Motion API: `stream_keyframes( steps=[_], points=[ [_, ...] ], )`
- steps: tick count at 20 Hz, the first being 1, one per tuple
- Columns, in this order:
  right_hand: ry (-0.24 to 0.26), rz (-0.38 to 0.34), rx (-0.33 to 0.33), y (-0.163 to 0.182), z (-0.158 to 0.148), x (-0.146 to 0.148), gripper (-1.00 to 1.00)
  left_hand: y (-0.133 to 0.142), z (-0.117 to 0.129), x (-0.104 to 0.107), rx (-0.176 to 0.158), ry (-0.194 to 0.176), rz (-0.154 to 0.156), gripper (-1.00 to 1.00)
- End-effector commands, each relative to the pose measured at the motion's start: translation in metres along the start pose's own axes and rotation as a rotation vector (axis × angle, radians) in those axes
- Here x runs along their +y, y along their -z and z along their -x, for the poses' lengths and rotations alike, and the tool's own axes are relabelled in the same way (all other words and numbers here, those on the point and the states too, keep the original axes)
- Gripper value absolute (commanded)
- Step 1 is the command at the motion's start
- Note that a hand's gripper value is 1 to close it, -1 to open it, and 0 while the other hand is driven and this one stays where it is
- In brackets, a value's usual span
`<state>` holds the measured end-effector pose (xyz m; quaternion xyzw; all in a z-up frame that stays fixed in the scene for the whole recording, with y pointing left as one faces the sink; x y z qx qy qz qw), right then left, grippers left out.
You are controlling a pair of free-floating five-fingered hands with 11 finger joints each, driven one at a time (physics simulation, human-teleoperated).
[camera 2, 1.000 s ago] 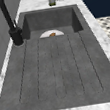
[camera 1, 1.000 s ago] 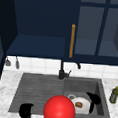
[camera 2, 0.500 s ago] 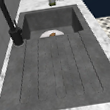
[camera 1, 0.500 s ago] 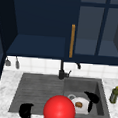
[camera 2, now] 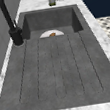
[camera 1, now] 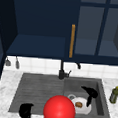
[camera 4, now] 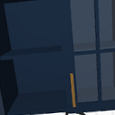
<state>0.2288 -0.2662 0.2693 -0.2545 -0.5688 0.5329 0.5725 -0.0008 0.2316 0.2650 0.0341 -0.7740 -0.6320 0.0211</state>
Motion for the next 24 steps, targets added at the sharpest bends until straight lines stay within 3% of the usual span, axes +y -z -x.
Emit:
stream_keyframes(
  steps=[1,10,21,24],
  points=[
    [-0.013,0.036,-0.034,0.024,-0.002,-0.01,-1.0,0.0,0.0,0.0,0.0,0.0,0.0,0.0],
    [-0.044,0.154,-0.022,0.097,-0.025,-0.012,-1.0,0.0,0.0,0.0,0.0,0.0,0.0,0.0],
    [-0.086,0.261,-0.017,0.203,-0.048,0.007,-1.0,0.0,0.0,0.0,0.0,0.0,0.0,0.0],
    [-0.126,0.239,-0.004,0.224,-0.042,0.022,-1.0,0.0,0.0,0.0,0.0,0.0,0.0,0.0]
  ],
)
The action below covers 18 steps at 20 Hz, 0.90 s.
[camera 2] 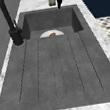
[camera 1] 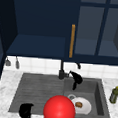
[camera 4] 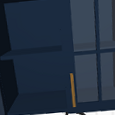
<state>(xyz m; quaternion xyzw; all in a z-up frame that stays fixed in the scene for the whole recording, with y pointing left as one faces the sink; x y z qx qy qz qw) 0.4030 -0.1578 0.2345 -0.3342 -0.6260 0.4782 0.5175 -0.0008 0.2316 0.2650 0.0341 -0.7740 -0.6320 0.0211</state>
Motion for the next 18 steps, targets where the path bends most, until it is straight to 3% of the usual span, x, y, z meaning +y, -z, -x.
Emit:
stream_keyframes(
  steps=[1,5,8,14,18],
  points=[
    [-0.062,-0.004,0.001,0.024,0.008,0.026,-1.0,0.0,0.0,0.0,0.0,0.0,0.0,0.0],
    [-0.054,-0.003,-0.017,0.06,0.018,0.044,-1.0,0.0,0.0,0.0,0.0,0.0,0.0,0.0],
    [-0.019,0.0,-0.022,0.083,0.021,0.036,-1.0,0.0,0.0,0.0,0.0,0.0,0.0,0.0],
    [-0.042,0.008,-0.016,0.127,0.033,0.025,-1.0,0.0,0.0,0.0,0.0,0.0,0.0,0.0],
    [-0.015,-0.042,-0.011,0.151,0.041,0.032,-1.0,0.0,0.0,0.0,0.0,0.0,0.0,0.0]
  ],
)
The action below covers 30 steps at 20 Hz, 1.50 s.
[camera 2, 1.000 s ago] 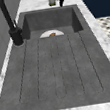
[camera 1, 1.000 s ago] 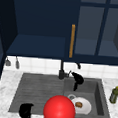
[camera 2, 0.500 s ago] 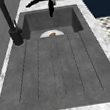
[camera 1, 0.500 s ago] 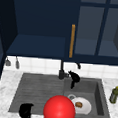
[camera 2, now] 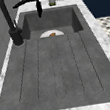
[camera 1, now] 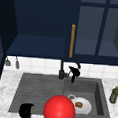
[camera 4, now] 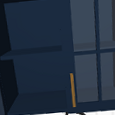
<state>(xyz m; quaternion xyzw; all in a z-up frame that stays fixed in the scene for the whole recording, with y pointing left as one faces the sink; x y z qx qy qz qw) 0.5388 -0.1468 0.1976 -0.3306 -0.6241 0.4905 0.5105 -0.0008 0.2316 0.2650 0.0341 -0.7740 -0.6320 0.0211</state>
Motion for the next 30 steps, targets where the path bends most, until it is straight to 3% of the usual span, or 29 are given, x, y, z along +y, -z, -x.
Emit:
stream_keyframes(
  steps=[1,6,12,16,26,30],
  points=[
    [-0.002,-0.039,0.013,0.027,0.011,0.008,-1.0,0.0,0.0,0.0,0.0,0.0,0.0,0.0],
    [-0.03,-0.065,0.021,0.065,0.025,0.028,-1.0,0.0,0.0,0.0,0.0,0.0,0.0,0.0],
    [-0.127,-0.134,0.046,0.092,0.035,0.031,-1.0,0.0,0.0,0.0,0.0,0.0,0.0,0.0],
    [-0.118,-0.201,0.068,0.114,0.038,0.035,-1.0,0.0,0.0,0.0,0.0,0.0,0.0,0.0],
    [-0.115,-0.224,0.055,0.112,0.033,0.049,-1.0,0.0,0.0,0.0,0.0,0.0,0.0,0.0],
    [-0.15,-0.177,0.062,0.101,0.024,0.065,-1.0,0.0,0.0,0.0,0.0,0.0,0.0,0.0]
  ],
)
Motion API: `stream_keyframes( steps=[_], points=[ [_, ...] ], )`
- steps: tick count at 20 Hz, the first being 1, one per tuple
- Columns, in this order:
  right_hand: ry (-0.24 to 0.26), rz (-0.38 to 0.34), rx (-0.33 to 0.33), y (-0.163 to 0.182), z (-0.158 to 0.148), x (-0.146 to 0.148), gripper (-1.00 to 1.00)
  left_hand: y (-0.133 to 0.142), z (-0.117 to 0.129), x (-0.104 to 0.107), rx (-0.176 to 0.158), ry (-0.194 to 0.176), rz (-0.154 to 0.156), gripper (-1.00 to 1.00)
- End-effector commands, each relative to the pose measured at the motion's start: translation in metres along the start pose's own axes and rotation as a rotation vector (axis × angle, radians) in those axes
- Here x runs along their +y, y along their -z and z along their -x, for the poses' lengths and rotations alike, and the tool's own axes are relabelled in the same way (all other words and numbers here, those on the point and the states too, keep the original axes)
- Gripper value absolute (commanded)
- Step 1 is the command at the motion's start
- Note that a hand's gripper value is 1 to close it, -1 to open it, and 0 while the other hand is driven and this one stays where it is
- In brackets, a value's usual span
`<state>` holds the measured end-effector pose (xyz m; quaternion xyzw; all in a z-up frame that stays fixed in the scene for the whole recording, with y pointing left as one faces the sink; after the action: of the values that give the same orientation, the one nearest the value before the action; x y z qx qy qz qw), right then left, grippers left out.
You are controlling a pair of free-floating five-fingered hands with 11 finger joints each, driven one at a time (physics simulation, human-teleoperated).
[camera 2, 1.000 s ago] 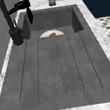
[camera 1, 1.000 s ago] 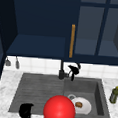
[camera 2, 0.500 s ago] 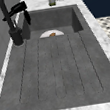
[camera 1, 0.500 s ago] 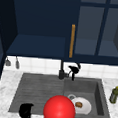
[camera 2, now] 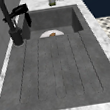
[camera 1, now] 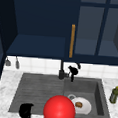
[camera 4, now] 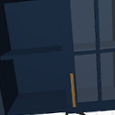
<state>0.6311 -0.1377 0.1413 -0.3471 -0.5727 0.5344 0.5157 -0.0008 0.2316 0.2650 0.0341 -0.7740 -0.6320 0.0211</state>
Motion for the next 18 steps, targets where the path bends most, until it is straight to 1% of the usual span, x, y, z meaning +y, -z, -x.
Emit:
stream_keyframes(
  steps=[1,2,4,6,7,8,9,10,12,14,15,16,17,18],
  points=[
    [-0.073,-0.065,0.022,0.009,-0.018,0.018,1.0,0.0,0.0,0.0,0.0,0.0,0.0,0.0],
    [-0.094,-0.024,0.021,0.007,-0.022,0.019,1.0,0.0,0.0,0.0,0.0,0.0,0.0,0.0],
    [-0.094,-0.007,0.034,0.01,-0.029,0.02,1.0,0.0,0.0,0.0,0.0,0.0,0.0,0.0],
    [-0.081,0.047,0.072,0.011,-0.031,0.019,1.0,0.0,0.0,0.0,0.0,0.0,0.0,0.0],
    [-0.093,0.045,0.085,0.011,-0.032,0.017,1.0,0.0,0.0,0.0,0.0,0.0,0.0,0.0],
    [-0.119,0.057,0.108,0.009,-0.032,0.016,1.0,0.0,0.0,0.0,0.0,0.0,0.0,0.0],
    [-0.14,0.072,0.116,0.009,-0.033,0.016,1.0,0.0,0.0,0.0,0.0,0.0,0.0,0.0],
    [-0.15,0.094,0.115,0.009,-0.034,0.015,1.0,0.0,0.0,0.0,0.0,0.0,0.0,0.0],
    [-0.239,0.085,0.107,0.008,-0.039,0.011,1.0,0.0,0.0,0.0,0.0,0.0,0.0,0.0],
    [-0.314,0.083,0.111,0.011,-0.044,0.007,1.0,0.0,0.0,0.0,0.0,0.0,0.0,0.0],
    [-0.383,0.079,0.109,0.016,-0.048,0.004,1.0,0.0,0.0,0.0,0.0,0.0,0.0,0.0],
    [-0.416,0.084,0.104,0.019,-0.05,-0.001,1.0,0.0,0.0,0.0,0.0,0.0,0.0,0.0],
    [-0.457,0.074,0.097,0.023,-0.057,-0.005,1.0,0.0,0.0,0.0,0.0,0.0,0.0,0.0],
    [-0.512,0.078,0.108,0.026,-0.06,-0.012,1.0,0.0,0.0,0.0,0.0,0.0,0.0,0.0]
  ],
)
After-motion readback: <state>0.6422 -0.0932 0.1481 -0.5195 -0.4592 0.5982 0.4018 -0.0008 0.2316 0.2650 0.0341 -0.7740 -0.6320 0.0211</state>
